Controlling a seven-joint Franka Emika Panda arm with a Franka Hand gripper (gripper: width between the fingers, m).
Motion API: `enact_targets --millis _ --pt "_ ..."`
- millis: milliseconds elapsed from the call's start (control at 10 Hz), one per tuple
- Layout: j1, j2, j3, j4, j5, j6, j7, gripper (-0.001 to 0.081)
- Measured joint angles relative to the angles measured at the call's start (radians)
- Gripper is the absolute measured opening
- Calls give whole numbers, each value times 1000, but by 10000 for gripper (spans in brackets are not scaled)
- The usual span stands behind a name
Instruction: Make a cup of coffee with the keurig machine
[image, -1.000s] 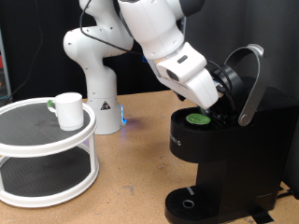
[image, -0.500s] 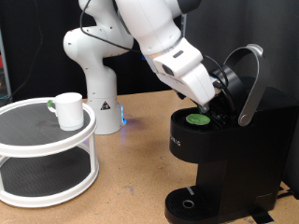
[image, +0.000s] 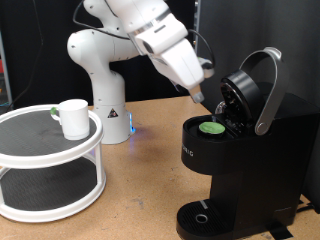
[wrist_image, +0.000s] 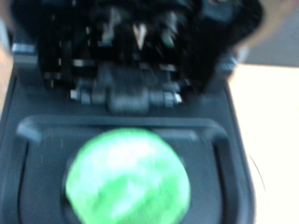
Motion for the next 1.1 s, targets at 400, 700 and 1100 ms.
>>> enact_targets --millis 400,700,1100 --pt "-13 -12 -1 6 17 -16 -2 801" --pt "-24 -43 -14 56 19 -111 41 801" --pt "-39 -45 -28 163 -11 -258 96 801"
